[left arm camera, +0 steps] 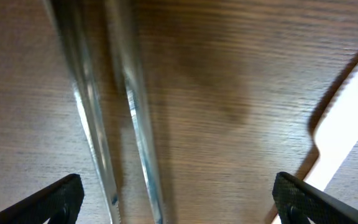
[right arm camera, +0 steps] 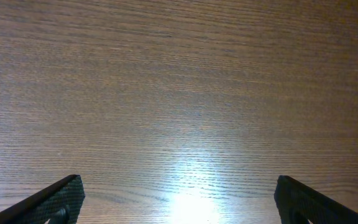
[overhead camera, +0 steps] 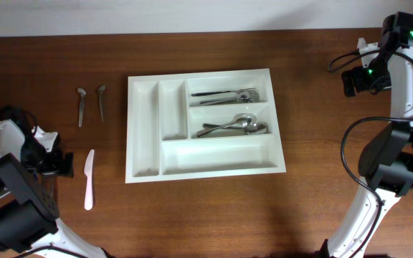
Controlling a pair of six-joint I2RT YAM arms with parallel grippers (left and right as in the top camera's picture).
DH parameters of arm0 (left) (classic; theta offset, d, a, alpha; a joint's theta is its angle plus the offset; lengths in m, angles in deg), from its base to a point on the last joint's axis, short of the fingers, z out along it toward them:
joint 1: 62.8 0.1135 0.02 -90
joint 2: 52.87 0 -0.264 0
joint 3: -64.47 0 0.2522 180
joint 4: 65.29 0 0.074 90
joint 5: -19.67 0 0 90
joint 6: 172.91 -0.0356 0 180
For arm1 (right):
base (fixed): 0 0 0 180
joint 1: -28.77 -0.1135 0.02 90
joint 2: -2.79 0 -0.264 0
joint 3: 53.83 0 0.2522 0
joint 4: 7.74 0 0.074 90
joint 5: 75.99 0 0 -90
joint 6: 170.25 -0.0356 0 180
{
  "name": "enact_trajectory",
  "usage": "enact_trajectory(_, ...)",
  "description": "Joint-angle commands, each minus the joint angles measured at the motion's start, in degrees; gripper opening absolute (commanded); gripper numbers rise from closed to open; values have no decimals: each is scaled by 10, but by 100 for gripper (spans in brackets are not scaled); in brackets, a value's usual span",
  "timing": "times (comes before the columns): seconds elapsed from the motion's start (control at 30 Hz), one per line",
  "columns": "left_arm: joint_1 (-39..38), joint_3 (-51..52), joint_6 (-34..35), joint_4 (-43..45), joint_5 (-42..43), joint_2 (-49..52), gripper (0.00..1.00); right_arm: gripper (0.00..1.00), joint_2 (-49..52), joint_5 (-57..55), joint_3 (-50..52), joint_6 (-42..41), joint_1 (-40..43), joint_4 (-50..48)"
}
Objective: Pack container
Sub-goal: 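Lower the left gripper around the chopsticks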
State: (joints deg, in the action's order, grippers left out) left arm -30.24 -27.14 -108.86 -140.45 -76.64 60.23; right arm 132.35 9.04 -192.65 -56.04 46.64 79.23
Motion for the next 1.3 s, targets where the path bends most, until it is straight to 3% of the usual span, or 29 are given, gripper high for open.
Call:
enact_trajectory(0.0,21,2,-7,2,12,5,99,99,-17,5,-5,0,2,-1)
enact_trajectory(0.17,34,2,-7,4,40,5,99,99,-17,5,-5,0,2,-1)
enact_trajectory(1.27,33,2,-21,27,2,45,99,99,-17,5,-5,0,2,-1)
